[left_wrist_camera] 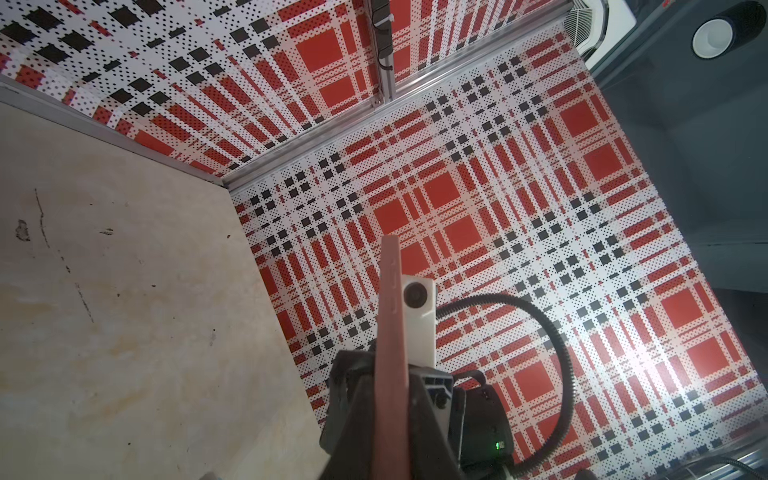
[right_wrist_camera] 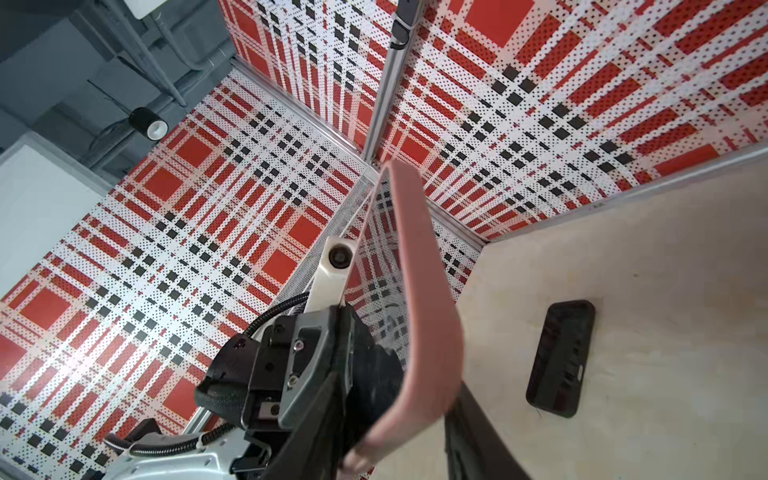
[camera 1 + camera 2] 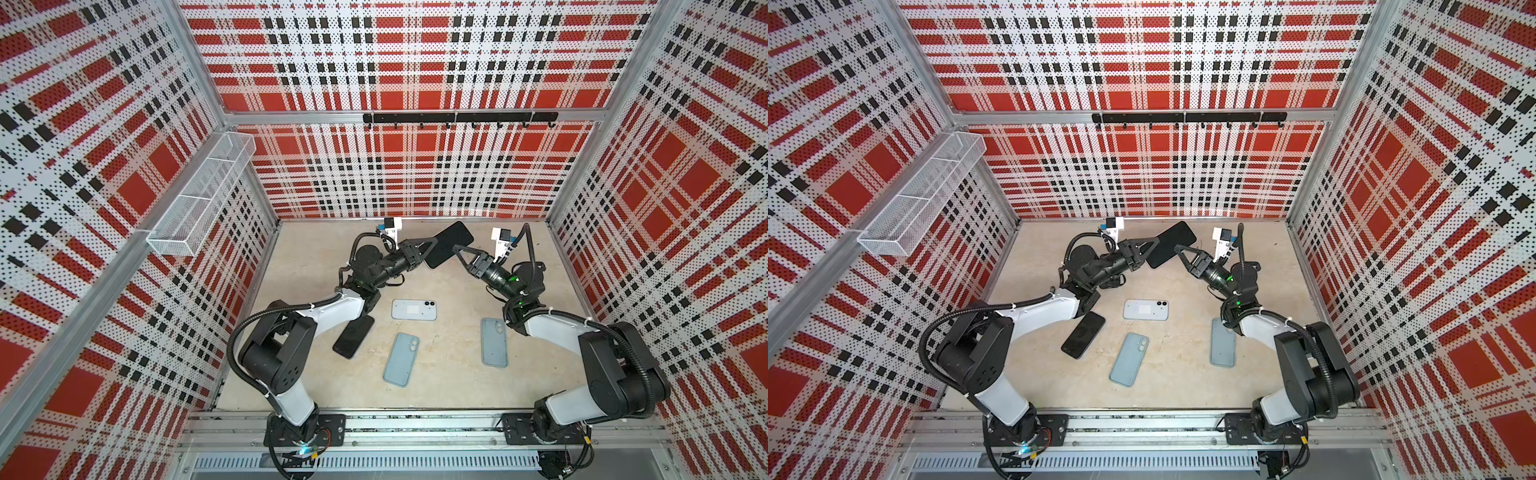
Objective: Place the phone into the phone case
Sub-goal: 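Grip the cased phone with the right gripper while left releases and withdraws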
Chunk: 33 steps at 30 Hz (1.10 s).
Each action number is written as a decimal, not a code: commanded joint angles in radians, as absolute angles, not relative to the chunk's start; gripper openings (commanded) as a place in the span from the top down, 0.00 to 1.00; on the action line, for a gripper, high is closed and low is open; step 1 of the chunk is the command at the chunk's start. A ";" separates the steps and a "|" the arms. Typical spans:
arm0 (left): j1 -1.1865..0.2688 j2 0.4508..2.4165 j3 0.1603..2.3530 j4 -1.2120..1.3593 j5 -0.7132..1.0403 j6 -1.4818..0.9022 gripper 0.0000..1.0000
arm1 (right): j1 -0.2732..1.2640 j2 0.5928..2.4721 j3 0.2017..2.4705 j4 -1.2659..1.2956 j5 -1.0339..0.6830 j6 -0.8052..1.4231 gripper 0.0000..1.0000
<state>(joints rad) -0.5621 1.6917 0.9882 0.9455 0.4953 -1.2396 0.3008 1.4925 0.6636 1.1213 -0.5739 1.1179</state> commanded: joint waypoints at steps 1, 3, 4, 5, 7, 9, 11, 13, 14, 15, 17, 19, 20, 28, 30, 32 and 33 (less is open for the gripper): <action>-0.572 1.680 0.993 1.055 0.482 -1.285 0.82 | 0.305 1.508 0.708 1.222 -0.563 1.145 0.70; -0.574 1.684 0.991 1.058 0.482 -1.287 0.81 | 0.307 1.514 0.717 1.226 -0.564 1.152 0.75; -0.575 1.686 0.990 1.058 0.480 -1.288 0.79 | 0.306 1.515 0.718 1.230 -0.562 1.156 0.78; -0.575 1.690 0.990 1.060 0.482 -1.288 0.77 | 0.306 1.515 0.722 1.231 -0.559 1.157 0.82; -0.577 1.693 0.990 1.058 0.486 -1.285 0.74 | 0.307 1.515 0.728 1.222 -0.558 1.157 0.87; -0.577 1.691 0.990 1.050 0.489 -1.275 0.69 | 0.306 1.511 0.744 1.185 -0.562 1.149 0.94; -0.572 1.680 0.988 1.027 0.490 -1.253 0.63 | 0.305 1.499 0.769 1.120 -0.566 1.128 0.99; -0.563 1.664 0.983 1.001 0.494 -1.223 0.59 | 0.303 1.479 0.796 1.035 -0.573 1.092 1.00; -0.554 1.646 0.974 0.979 0.494 -1.201 0.57 | 0.301 1.461 0.818 0.967 -0.578 1.059 1.00; -0.544 1.624 0.963 0.953 0.490 -1.174 0.55 | 0.302 1.442 0.838 0.897 -0.581 1.023 1.00; -0.515 1.562 0.942 0.855 0.481 -1.097 0.49 | 0.301 1.400 0.896 0.708 -0.579 0.926 1.00; -0.484 1.487 0.928 0.716 0.465 -0.997 0.42 | 0.302 1.371 0.967 0.523 -0.581 0.828 1.00; -0.467 1.439 0.924 0.613 0.446 -0.929 0.39 | 0.301 1.362 1.006 0.429 -0.577 0.780 1.00; -0.412 1.104 0.952 -0.005 0.175 -0.425 0.11 | 0.300 1.537 1.429 -0.242 -0.638 0.501 1.00; -0.407 1.059 0.969 -0.090 0.145 -0.327 0.06 | 0.301 1.631 1.540 -0.379 -0.667 0.465 1.00; -0.403 1.042 0.992 -0.167 0.129 -0.260 0.00 | 0.304 1.711 1.610 -0.448 -0.697 0.454 1.00; -0.397 1.045 1.013 -0.210 0.148 -0.232 0.01 | 0.306 1.753 1.631 -0.462 -0.707 0.460 1.00</action>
<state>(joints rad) -0.4110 1.0405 0.9714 0.0238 0.2043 -0.4335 0.3019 1.6558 1.5810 -0.2501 -0.6525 0.5365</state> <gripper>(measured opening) 0.990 0.145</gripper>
